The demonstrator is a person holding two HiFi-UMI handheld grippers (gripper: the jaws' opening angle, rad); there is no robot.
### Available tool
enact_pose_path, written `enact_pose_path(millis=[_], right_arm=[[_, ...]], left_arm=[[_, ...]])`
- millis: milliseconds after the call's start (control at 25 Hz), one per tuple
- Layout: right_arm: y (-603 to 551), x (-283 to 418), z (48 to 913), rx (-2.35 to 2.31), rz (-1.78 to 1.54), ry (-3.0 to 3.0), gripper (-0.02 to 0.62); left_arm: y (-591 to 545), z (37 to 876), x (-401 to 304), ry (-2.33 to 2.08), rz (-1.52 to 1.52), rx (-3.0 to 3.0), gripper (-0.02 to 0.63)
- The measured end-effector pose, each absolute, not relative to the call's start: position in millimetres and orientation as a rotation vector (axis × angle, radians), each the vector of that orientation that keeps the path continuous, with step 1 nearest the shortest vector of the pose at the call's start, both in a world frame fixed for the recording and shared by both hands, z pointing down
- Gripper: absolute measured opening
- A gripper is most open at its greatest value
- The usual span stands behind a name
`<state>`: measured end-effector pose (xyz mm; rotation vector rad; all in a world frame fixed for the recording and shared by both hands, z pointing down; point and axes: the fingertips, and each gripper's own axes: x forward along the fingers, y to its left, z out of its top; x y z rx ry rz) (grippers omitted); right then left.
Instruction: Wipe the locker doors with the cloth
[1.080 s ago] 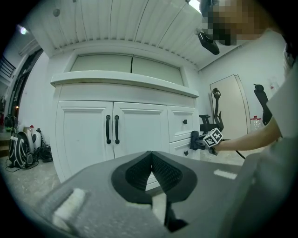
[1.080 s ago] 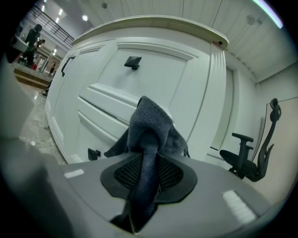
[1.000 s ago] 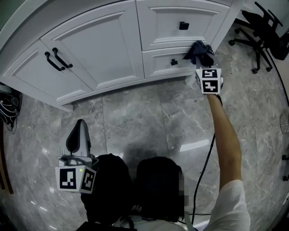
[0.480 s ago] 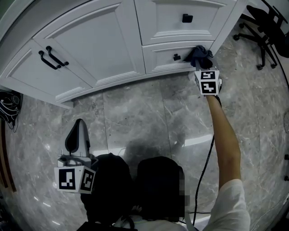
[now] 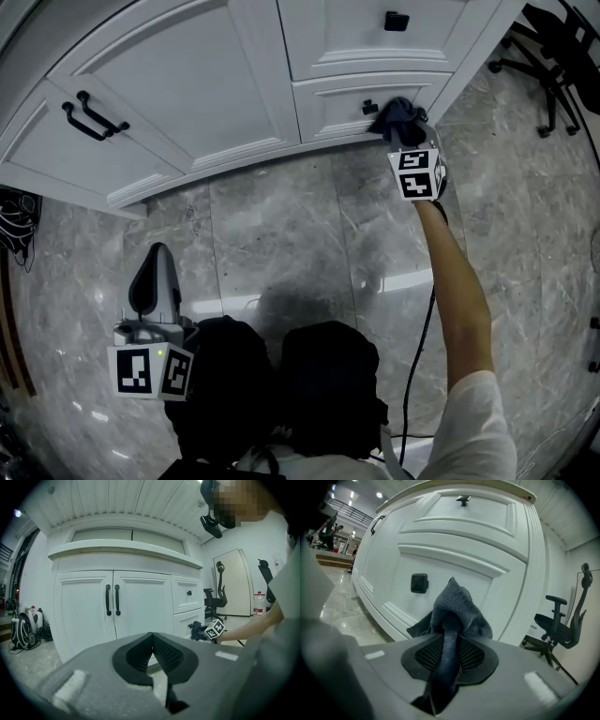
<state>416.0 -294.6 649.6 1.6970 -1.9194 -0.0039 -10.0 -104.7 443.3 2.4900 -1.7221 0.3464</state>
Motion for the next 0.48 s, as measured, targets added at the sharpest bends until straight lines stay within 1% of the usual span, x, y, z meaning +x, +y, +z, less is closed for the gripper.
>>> enact_pose_path(millis=[200,480], right_arm=[[-295,372,656,1.661,-0.025,-1.943,0.081],[-293,324,660,1.641,0.041,-2.018,0.080]], left_arm=[[-106,447,-13,-1.716,0.346,2.483,0.002],[-103,449,-21,-1.716,0.325,2.473,0.002]])
